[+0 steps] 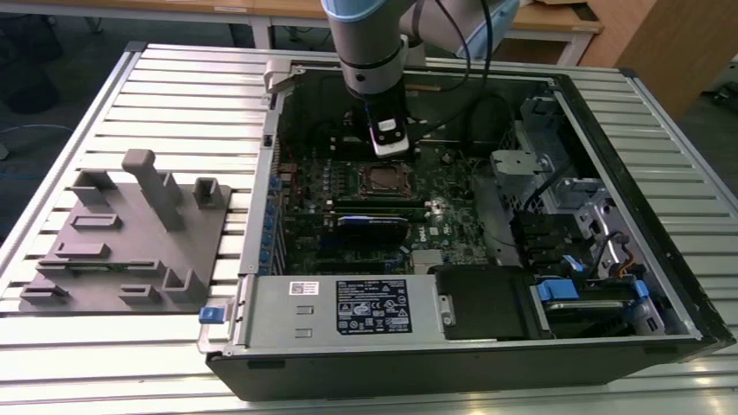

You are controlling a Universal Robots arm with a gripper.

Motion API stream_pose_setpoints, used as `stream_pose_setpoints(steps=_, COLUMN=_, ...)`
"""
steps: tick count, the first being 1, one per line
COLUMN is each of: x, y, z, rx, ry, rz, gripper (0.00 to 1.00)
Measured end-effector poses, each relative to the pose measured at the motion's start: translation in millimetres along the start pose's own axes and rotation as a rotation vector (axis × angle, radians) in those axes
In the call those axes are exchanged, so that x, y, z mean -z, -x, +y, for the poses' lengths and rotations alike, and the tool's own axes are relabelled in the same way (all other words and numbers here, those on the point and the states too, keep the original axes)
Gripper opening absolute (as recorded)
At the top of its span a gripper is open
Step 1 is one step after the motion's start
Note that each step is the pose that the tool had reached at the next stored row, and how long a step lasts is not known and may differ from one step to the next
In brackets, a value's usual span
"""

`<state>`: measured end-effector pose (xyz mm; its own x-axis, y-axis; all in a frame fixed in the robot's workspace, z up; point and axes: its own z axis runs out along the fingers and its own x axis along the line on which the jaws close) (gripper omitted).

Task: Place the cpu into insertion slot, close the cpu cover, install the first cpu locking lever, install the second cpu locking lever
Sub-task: 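Install the first cpu locking lever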

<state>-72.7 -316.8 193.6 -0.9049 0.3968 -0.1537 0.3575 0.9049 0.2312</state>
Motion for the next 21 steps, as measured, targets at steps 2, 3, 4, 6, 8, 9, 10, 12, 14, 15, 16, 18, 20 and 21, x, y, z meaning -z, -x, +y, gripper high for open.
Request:
stream_pose_setpoints(steps=2, x=-0.4, y=-0.3, z=0.4, rx=0.002, ry=-0.0030, rz=-0.0054, gripper=0.10)
stream_pose_setpoints(steps=3, x=-0.8, y=-0.6, z=0.6, rx=0.003, ry=-0.0042, rz=-0.0085, gripper=0.10)
stream_pose_setpoints(steps=4, x=-0.9, y=-0.8, z=0.9, rx=0.004, ry=-0.0058, rz=-0.0111, gripper=0.10)
stream_pose_setpoints(steps=6, x=-1.0, y=-1.3, z=1.3, rx=0.006, ry=-0.0108, rz=-0.0173, gripper=0.10)
stream_pose_setpoints(steps=8, x=-1.0, y=-1.3, z=1.3, rx=0.007, ry=-0.0116, rz=-0.0187, gripper=0.10)
stream_pose_setpoints(steps=9, x=-1.0, y=-1.3, z=1.3, rx=0.007, ry=-0.0116, rz=-0.0187, gripper=0.10)
stream_pose_setpoints(steps=10, x=-0.9, y=-1.4, z=1.2, rx=0.007, ry=-0.0117, rz=-0.0188, gripper=0.10)
stream_pose_setpoints(steps=12, x=-0.7, y=-1.8, z=1.1, rx=0.006, ry=-0.0118, rz=-0.0190, gripper=0.10)
stream_pose_setpoints(steps=14, x=0.0, y=-2.0, z=1.2, rx=0.005, ry=-0.0118, rz=-0.0196, gripper=0.10)
stream_pose_setpoints(steps=15, x=0.1, y=-2.2, z=1.2, rx=0.004, ry=-0.0114, rz=-0.0204, gripper=0.10)
stream_pose_setpoints(steps=16, x=0.1, y=-2.2, z=1.2, rx=0.004, ry=-0.0111, rz=-0.0212, gripper=0.10)
stream_pose_setpoints(steps=18, x=0.2, y=-2.3, z=1.1, rx=0.003, ry=-0.0108, rz=-0.0229, gripper=0.10)
stream_pose_setpoints(steps=20, x=0.2, y=-2.3, z=1.1, rx=0.002, ry=-0.0105, rz=-0.0246, gripper=0.10)
stream_pose_setpoints(steps=21, x=0.2, y=-2.4, z=1.1, rx=0.001, ry=-0.0102, rz=-0.0264, gripper=0.10)
